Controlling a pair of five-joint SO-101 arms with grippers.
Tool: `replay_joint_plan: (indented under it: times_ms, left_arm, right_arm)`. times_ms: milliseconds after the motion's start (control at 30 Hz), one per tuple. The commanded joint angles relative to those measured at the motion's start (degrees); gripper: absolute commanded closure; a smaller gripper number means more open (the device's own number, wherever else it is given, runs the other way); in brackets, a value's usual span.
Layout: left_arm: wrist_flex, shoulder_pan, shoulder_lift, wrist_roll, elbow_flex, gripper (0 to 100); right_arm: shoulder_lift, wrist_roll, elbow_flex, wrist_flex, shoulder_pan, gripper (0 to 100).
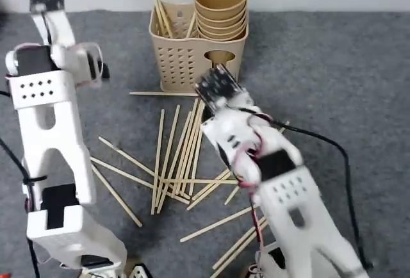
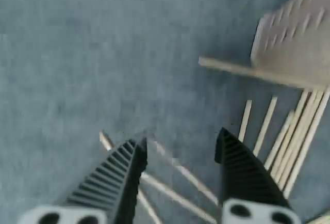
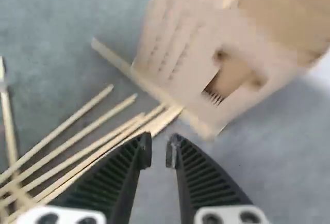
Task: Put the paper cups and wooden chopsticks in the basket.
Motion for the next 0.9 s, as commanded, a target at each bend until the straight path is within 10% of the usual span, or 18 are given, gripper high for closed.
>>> replay_joint_plan:
  times_ms: [0, 267, 867]
  left_arm:
    - [3.4, -2.4, -2.5, 0.1, 0.3, 79]
    - [3.3, -5.9, -2.6, 0.3, 7.2, 79]
    - [3.3, -15.3, -2.6, 0.4, 19.2, 79]
  right_arm:
    - [9.7, -8.0, -6.8, -1.4, -2.0, 91.9]
    - [34.9, -16.4, -20.8, 8.7, -3.0, 73.4]
    - [74.9, -25.8, -73.1, 29.4, -3.8, 77.1]
